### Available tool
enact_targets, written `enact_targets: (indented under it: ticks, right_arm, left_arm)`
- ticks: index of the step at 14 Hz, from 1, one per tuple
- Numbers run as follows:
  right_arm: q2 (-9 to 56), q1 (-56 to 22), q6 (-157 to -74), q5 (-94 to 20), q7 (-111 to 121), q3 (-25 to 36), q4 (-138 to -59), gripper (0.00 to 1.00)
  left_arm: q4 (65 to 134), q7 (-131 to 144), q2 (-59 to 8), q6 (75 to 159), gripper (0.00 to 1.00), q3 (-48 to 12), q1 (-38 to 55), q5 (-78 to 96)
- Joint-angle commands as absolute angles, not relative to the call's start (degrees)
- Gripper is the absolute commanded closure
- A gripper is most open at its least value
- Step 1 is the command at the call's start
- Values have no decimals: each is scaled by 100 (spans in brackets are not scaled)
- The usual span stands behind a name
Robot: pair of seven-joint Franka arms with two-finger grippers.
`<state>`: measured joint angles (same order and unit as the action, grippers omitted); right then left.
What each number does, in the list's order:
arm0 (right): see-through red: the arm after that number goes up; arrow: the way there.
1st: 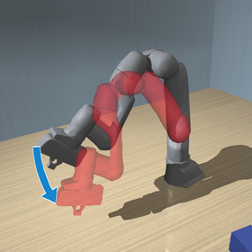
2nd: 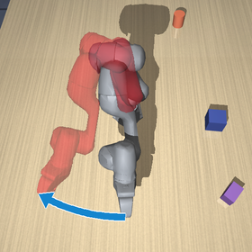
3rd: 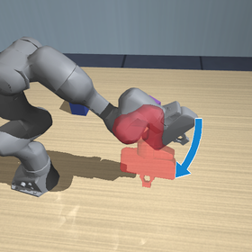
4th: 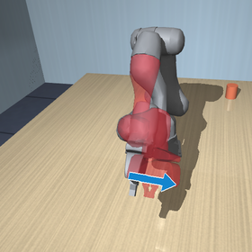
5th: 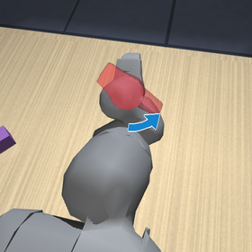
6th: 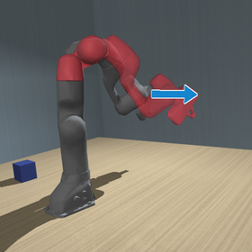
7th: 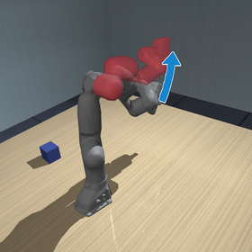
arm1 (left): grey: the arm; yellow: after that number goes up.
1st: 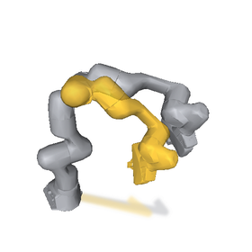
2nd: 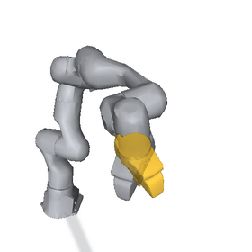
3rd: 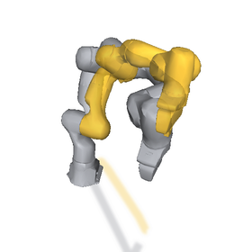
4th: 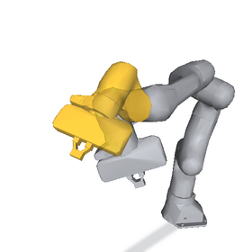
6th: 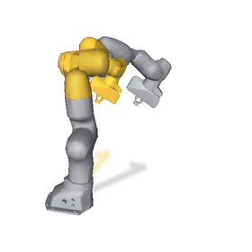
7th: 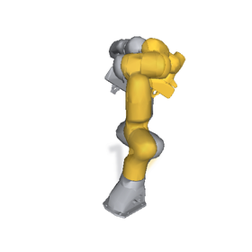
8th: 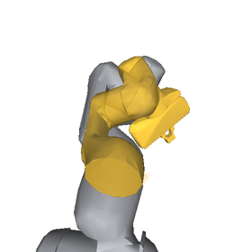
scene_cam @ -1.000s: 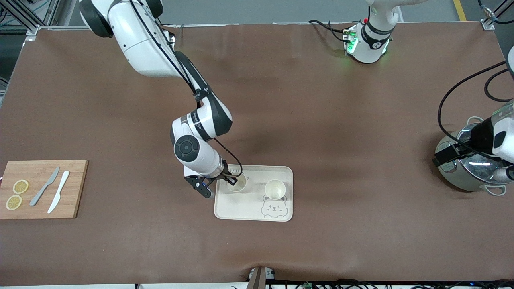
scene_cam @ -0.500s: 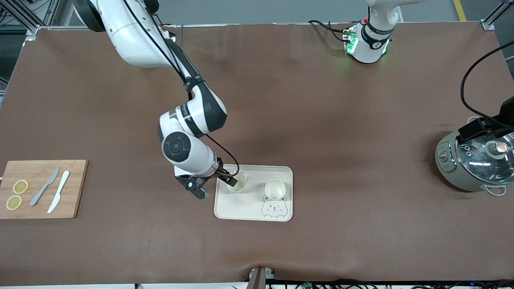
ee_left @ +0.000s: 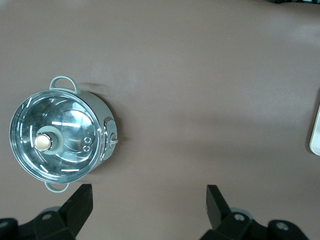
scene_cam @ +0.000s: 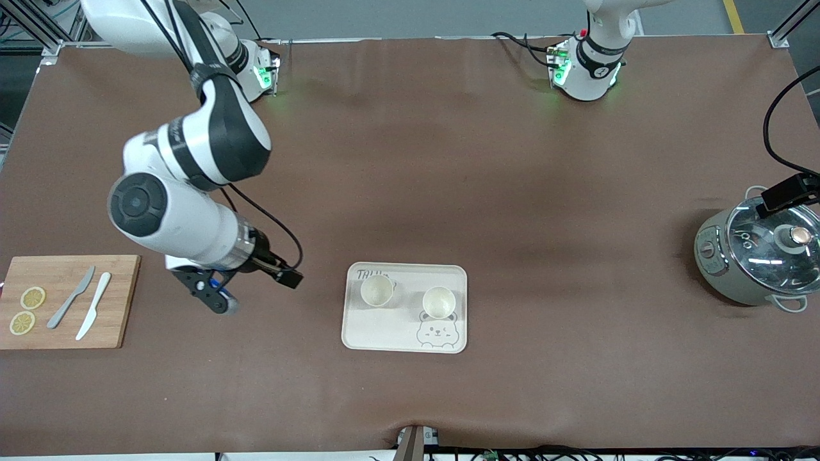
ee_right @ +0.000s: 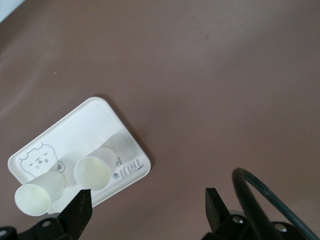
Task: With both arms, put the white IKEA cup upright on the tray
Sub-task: 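Open the right gripper and draw it back from the tray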
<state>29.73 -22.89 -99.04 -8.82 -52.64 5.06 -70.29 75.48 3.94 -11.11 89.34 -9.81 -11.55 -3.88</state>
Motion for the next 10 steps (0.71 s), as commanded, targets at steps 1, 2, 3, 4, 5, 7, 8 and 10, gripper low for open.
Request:
enact_targets:
  ticks: [1,2,3,4,5,7,8,10]
  right_arm:
    - [2383,-2006,-9670,-650,-4644,404,-7575,0]
    - [2260,-1734,-9546,-798,-4484,387,-7707,0]
    - [2085,-1401,-9519,-1113,-4387,361,-7899,0]
    - [1892,-1380,-9510,-1160,-4238,369,-8136,0]
    - [1681,-1380,-9527,-1021,-3967,378,-8400,0]
    - [1407,-1292,-9492,-870,-3474,413,-8621,0]
    - [1337,-1205,-9379,-687,-3176,413,-8613,0]
    - [1187,-942,-9273,-422,-2351,422,-8613,0]
  left_arm:
    - [7664,422,-958,8912,0,-1063,-1169,-475]
    - [7664,404,-923,8903,0,-1072,-1169,-466]
    - [7664,404,-862,8903,0,-1064,-1160,-457]
    - [7664,378,-861,8903,0,-1072,-1160,-448]
    - [7664,395,-853,8895,0,-1072,-1160,-405]
    - [7699,422,-774,8807,0,-1072,-1134,-404]
    - [7708,422,-730,8781,0,-1116,-1134,-396]
    - [7839,431,-555,8745,0,-1239,-1143,-396]
